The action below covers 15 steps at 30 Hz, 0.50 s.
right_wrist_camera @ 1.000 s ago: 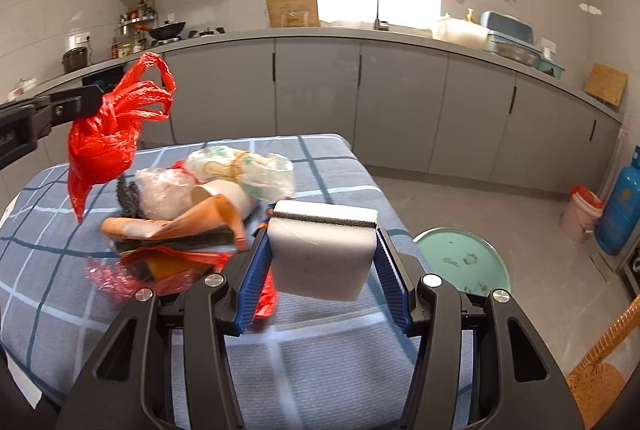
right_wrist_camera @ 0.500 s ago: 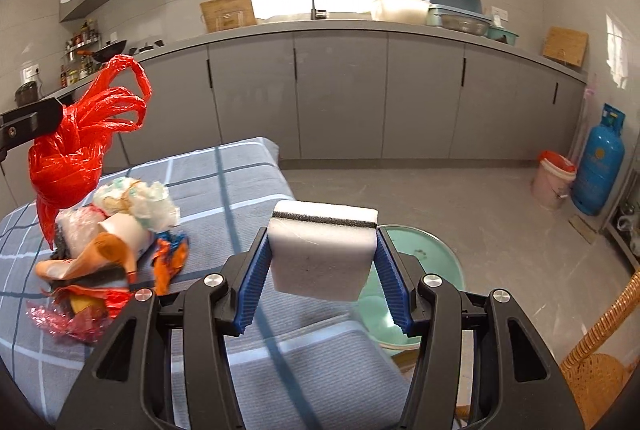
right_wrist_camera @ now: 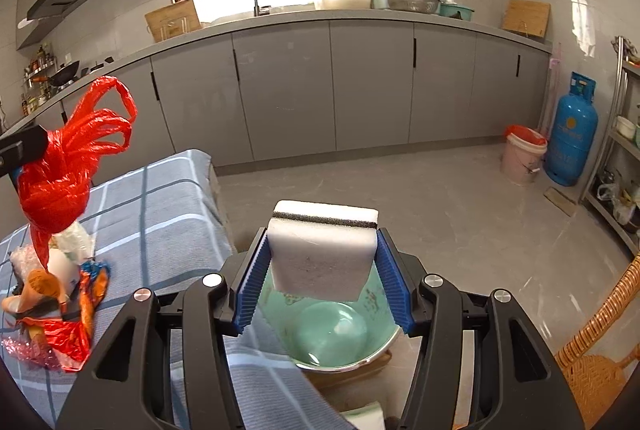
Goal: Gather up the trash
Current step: 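Carry the white sponge to the green bucket and open the right gripper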
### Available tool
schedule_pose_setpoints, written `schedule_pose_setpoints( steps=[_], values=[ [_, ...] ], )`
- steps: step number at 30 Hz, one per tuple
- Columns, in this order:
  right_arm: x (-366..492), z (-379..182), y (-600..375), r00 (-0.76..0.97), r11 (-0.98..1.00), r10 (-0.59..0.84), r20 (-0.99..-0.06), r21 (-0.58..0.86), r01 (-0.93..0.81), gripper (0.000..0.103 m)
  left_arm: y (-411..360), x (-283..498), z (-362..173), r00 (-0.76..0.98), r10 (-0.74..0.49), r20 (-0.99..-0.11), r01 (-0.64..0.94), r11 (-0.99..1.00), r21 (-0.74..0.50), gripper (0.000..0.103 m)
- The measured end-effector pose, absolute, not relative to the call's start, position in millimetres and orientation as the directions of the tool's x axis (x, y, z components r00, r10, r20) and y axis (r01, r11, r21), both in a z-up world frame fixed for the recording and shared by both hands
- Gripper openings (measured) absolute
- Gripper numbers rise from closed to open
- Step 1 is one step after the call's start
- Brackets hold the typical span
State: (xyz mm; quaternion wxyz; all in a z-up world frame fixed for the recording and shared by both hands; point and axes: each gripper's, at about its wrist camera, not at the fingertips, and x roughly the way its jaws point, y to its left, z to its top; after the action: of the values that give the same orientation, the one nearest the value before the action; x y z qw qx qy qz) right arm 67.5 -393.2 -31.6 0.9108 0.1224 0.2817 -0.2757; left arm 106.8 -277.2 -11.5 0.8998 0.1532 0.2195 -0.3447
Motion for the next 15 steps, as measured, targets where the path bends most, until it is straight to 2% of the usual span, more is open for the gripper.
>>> schedule_pose_setpoints(
  steps=[15],
  values=[
    [89.9,-76.6,-453.9,0.637,0.795,-0.412,-0.652,0.086,0.601,0.055,-360.6,129.7,-64.1,0.560,-0.568,-0.603,0.764,0.636,0.110,0.014]
  ],
)
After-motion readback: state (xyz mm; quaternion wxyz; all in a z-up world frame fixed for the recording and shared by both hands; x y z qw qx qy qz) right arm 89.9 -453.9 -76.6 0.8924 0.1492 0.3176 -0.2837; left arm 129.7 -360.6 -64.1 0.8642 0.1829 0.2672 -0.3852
